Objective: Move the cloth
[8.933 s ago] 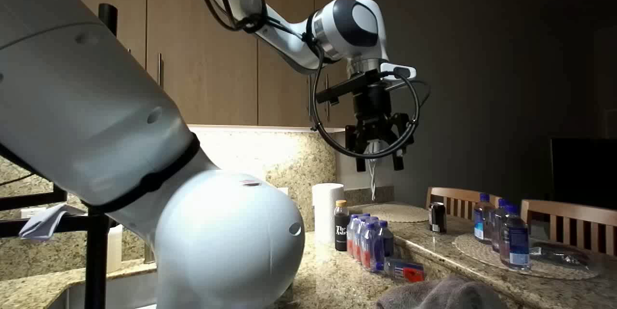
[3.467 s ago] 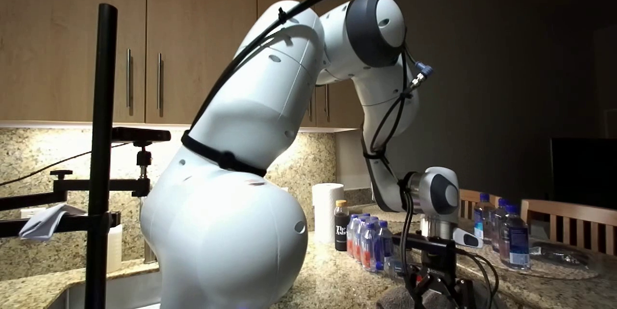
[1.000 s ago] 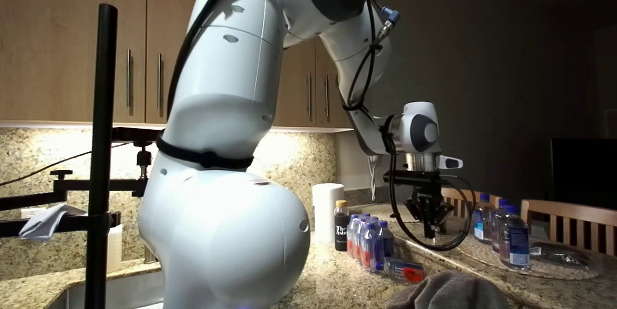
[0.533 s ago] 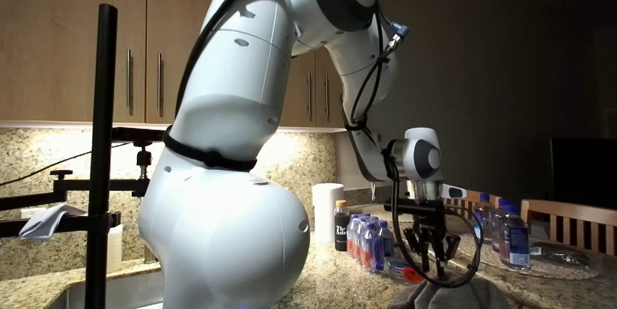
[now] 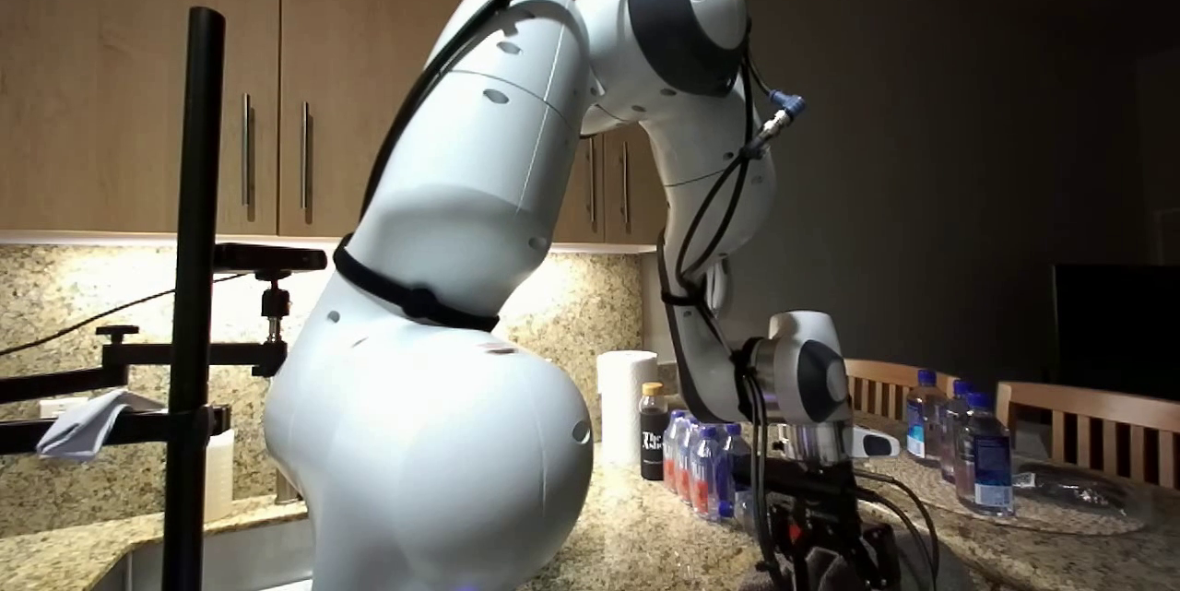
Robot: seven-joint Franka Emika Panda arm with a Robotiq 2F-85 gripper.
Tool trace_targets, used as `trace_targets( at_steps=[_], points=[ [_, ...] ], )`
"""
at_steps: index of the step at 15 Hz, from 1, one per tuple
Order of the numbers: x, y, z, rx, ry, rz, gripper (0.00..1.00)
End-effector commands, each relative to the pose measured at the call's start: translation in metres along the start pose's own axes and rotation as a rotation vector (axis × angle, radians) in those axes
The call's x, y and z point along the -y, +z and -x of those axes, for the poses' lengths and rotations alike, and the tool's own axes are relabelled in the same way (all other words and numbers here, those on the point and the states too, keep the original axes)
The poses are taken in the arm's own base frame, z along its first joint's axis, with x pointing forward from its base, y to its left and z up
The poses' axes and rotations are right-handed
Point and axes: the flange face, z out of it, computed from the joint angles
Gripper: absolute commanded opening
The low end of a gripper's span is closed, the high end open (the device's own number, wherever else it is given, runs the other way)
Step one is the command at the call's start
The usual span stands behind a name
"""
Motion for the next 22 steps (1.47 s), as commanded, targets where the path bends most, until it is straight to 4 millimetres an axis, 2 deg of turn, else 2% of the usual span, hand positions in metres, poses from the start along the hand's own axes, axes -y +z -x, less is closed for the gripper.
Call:
trace_targets(
  at_steps=[1,8,15,16,17,22],
  points=[
    [0.007,0.015,0.007,0.004,-0.011,-0.019,1.00],
    [0.034,0.040,-0.005,-0.024,-0.020,-0.058,1.00],
    [0.040,0.063,-0.032,-0.090,-0.018,-0.066,1.00],
    [0.038,0.064,-0.034,-0.093,-0.023,-0.070,0.75],
    [0.038,0.065,-0.036,-0.090,-0.022,-0.070,0.74],
    [0.033,0.059,-0.034,-0.078,-0.021,-0.075,0.39]
  ],
)
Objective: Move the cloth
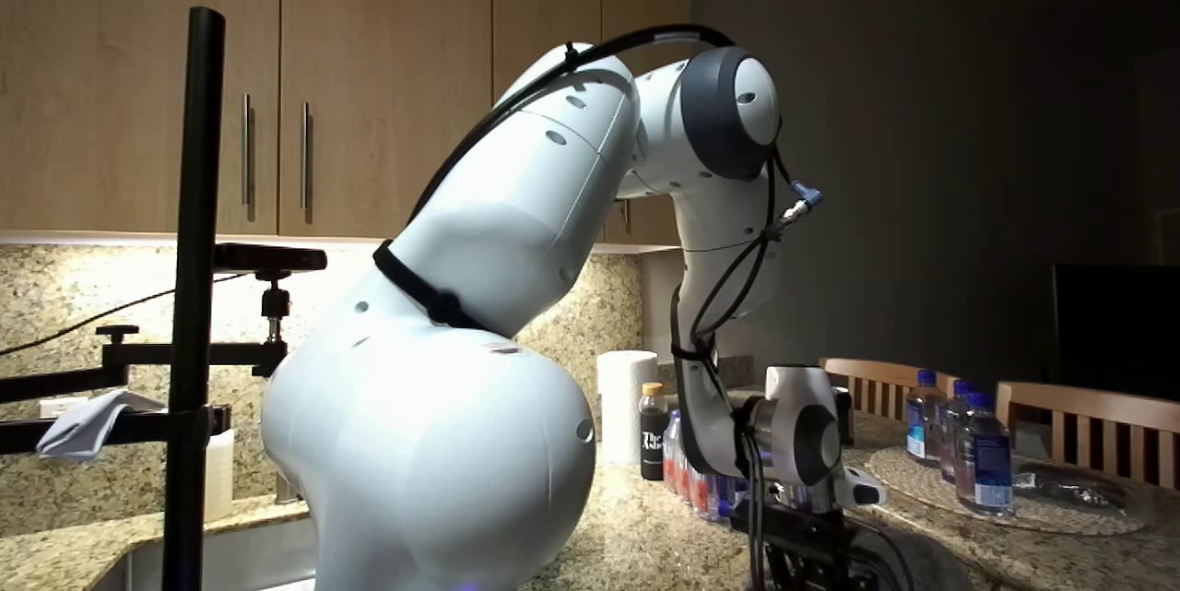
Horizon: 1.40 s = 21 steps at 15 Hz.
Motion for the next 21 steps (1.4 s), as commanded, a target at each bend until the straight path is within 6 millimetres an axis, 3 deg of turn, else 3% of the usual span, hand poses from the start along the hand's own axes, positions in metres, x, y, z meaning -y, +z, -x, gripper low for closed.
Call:
trace_targets(
  at_steps=[1,4,7,11,16,21],
  points=[
    [-0.007,-0.006,0.001,-0.001,-0.010,-0.012,0.34],
    [-0.016,-0.009,0.010,0.022,-0.006,0.012,0.15],
    [-0.028,-0.017,0.013,0.009,0.019,0.028,0.08],
    [-0.037,-0.042,0.019,-0.020,0.044,0.031,0.09],
    [-0.032,-0.091,0.032,-0.069,0.033,0.013,0.10],
    [-0.032,-0.143,0.021,-0.160,0.047,-0.006,0.10]
  ],
)
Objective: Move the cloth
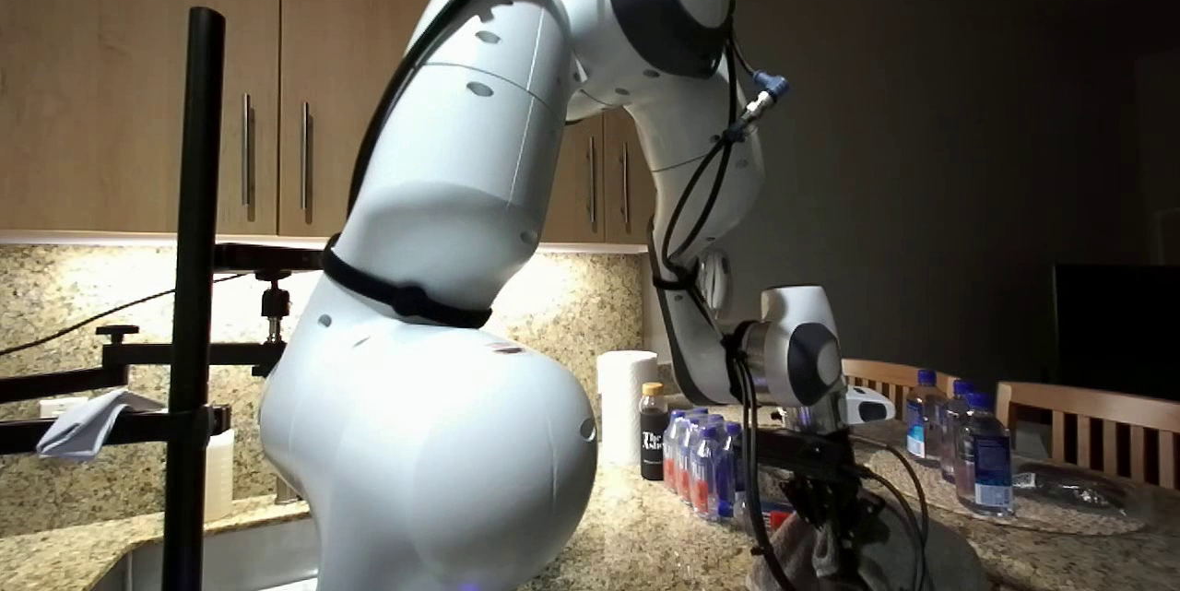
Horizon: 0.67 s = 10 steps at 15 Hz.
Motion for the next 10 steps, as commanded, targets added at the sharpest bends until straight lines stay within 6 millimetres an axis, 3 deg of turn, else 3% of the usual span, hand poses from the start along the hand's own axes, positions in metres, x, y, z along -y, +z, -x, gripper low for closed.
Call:
trace_targets(
  at_steps=[1,6,10],
  points=[
    [-0.004,-0.043,-0.004,-0.053,0.006,-0.012,0.10],
    [-0.006,-0.093,-0.033,-0.162,0.016,-0.031,0.10],
    [-0.003,-0.134,-0.069,-0.266,0.030,-0.032,0.09]
  ],
)
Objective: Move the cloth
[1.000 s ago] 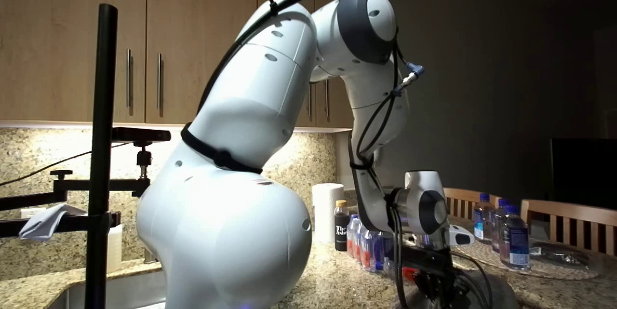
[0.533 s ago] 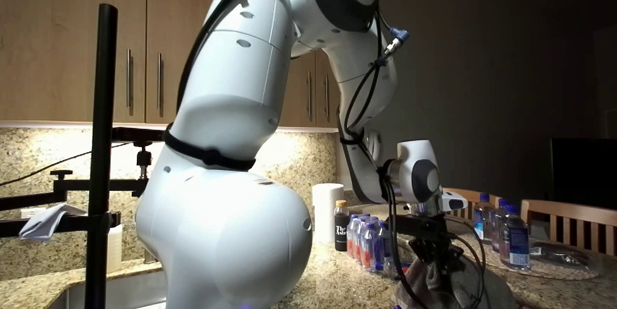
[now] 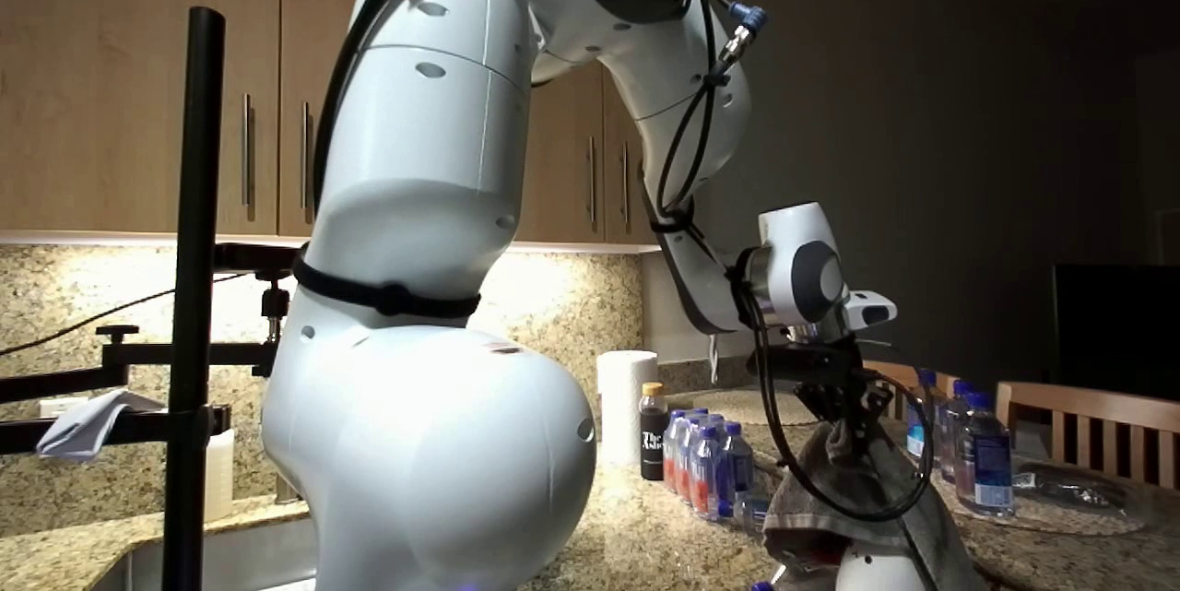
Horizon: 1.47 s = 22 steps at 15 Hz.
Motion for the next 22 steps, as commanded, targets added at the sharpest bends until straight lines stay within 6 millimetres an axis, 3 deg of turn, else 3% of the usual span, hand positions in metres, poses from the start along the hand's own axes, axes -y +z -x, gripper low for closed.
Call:
trace_targets(
  at_steps=[1,10,15,18,22],
  points=[
    [0.001,-0.034,-0.038,-0.074,0.009,0.006,0.09],
    [0.015,-0.104,-0.131,-0.245,-0.039,0.057,0.08],
    [0.041,-0.162,-0.171,-0.329,-0.013,0.071,0.09],
    [0.065,-0.203,-0.181,-0.369,0.022,0.065,0.08],
    [0.105,-0.259,-0.172,-0.364,0.057,0.043,0.09]
  ],
)
